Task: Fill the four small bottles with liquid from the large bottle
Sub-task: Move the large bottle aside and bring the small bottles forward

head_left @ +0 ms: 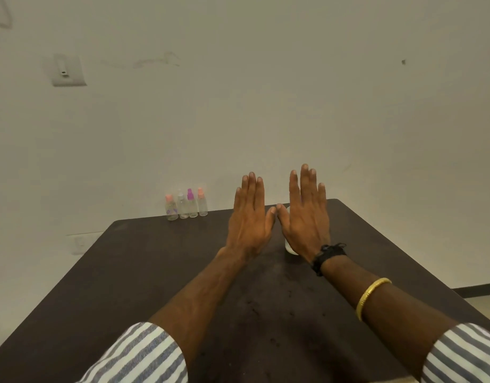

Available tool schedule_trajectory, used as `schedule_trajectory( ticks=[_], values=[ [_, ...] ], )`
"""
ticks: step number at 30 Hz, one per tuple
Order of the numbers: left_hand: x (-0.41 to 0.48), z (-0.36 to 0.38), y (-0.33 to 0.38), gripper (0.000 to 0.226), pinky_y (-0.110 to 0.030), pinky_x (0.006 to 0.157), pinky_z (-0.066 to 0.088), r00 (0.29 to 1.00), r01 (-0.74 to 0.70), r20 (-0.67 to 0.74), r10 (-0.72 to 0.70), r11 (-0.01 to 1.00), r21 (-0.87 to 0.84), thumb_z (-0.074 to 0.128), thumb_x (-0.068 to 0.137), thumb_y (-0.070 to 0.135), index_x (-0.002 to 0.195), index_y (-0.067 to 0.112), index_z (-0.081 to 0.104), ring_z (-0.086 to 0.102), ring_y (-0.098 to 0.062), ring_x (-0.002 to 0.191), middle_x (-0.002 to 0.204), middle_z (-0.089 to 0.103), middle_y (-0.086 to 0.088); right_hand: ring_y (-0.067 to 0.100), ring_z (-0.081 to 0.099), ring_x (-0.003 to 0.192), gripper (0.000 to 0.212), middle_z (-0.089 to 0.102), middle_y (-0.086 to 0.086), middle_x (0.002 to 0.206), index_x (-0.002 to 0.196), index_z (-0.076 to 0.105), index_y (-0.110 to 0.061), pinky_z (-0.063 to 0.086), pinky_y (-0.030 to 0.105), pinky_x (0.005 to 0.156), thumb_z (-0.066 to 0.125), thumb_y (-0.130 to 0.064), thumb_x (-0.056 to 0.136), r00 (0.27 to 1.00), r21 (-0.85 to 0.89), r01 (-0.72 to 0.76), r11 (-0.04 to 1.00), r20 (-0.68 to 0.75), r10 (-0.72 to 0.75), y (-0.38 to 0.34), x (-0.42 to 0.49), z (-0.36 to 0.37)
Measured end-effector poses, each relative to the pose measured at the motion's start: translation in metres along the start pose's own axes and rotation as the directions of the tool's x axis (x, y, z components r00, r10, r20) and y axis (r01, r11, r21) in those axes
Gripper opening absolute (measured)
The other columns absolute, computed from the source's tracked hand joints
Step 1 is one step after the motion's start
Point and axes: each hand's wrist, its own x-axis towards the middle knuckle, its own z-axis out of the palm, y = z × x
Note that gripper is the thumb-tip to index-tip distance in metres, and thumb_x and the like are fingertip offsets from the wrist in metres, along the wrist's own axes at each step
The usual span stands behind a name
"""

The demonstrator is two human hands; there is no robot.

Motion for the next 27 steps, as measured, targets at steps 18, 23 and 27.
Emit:
schedule_trajectory(
  ticks=[18, 23, 27],
  values=[
    [-0.022, -0.062, -0.037, 0.078, -0.051, 0.128, 0.003, 0.999, -0.011, -0.05, 0.02, 0.985, 0.175, 0.04, 0.106, 0.04, 0.159, -0.001, 0.001, -0.009, -0.031, 0.157, 0.169, -0.009, -0.018, 0.033, -0.006, 0.159, 0.077, -0.007, 0.018, 0.171, 0.163, 0.004, -0.005, 0.003, 0.055, 0.128, 0.037, -0.042, 0.105, 0.988, 0.044, 0.148, 0.988, -0.042, -0.146, -0.053, 0.005, 0.01],
    [-0.034, -0.082, -0.056, 0.077, -0.051, 0.128, 0.004, 0.998, 0.039, -0.056, -0.026, 0.968, 0.247, 0.036, 0.107, 0.043, 0.159, -0.002, 0.001, -0.009, -0.031, 0.157, 0.168, -0.01, -0.019, 0.032, -0.006, 0.159, 0.078, -0.008, 0.017, 0.171, 0.164, 0.003, -0.006, 0.003, 0.054, 0.128, 0.037, -0.044, 0.105, 0.981, 0.102, 0.191, 0.976, -0.04, -0.187, -0.081, 0.007, 0.022],
    [-0.042, -0.098, -0.073, 0.078, -0.052, 0.128, 0.006, 0.996, 0.078, -0.058, -0.065, 0.959, 0.274, 0.032, 0.106, 0.044, 0.159, 0.0, -0.002, -0.011, -0.03, 0.157, 0.168, -0.012, -0.018, 0.032, -0.006, 0.159, 0.077, -0.008, 0.018, 0.171, 0.163, 0.004, -0.006, 0.004, 0.054, 0.128, 0.035, -0.044, 0.105, 0.976, 0.138, 0.216, 0.966, -0.026, -0.215, -0.104, 0.01, 0.032]
  ],
)
